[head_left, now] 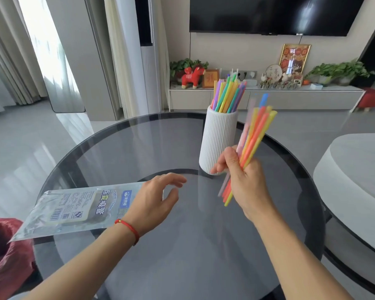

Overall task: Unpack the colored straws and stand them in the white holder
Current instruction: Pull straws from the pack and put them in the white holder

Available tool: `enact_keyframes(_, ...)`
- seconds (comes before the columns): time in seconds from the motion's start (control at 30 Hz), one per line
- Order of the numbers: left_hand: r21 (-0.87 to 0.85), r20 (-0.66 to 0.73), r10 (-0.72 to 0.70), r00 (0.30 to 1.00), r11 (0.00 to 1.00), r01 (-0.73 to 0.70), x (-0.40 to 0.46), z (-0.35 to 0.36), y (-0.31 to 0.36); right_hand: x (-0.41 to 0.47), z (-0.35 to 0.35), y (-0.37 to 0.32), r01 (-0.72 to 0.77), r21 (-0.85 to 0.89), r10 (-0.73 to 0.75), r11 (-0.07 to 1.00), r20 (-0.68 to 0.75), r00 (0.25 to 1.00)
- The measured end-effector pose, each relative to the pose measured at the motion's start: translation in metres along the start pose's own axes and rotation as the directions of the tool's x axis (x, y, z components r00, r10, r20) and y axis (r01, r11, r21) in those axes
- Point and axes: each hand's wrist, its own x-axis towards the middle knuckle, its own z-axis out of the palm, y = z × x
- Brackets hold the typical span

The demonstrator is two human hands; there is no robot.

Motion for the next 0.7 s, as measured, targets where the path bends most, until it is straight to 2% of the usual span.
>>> enact_keyframes(0.07,-0.001,-0.038,0.012,0.999,1.000,-0.012,-0.005,0.002,-0.001,0.000,0.009,0.006,-0.018,0.047,0.017,0.999,0.024,1.000)
enact_keyframes(0.13,0.000,-0.055,0.020,0.998,1.000,-0.020,-0.010,0.006,-0.003,-0.002,0.019,0.015,-0.054,0.014,0.053,0.998,0.037,0.998)
enact_keyframes(0.23,0.004,-0.047,-0.002,0.999,1.000,0.002,-0.014,0.010,-0.008,-0.005,0.026,0.025,-0.129,0.013,0.129,0.992,-0.007,0.992)
enact_keyframes(0.37,0.043,-0.033,0.004,0.999,0.999,-0.002,-0.014,0.012,-0.012,-0.004,0.023,0.029,-0.121,-0.015,0.121,0.993,0.021,0.992)
enact_keyframes(0.6,0.059,-0.028,0.026,0.999,0.998,-0.025,-0.012,0.012,-0.011,-0.006,0.001,0.024,-0.295,-0.229,0.253,0.928,-0.197,0.947)
enact_keyframes(0.7,0.051,-0.034,0.020,0.999,0.999,-0.019,-0.013,0.011,-0.012,-0.002,-0.010,0.021,-0.347,-0.121,0.311,0.930,-0.242,0.919)
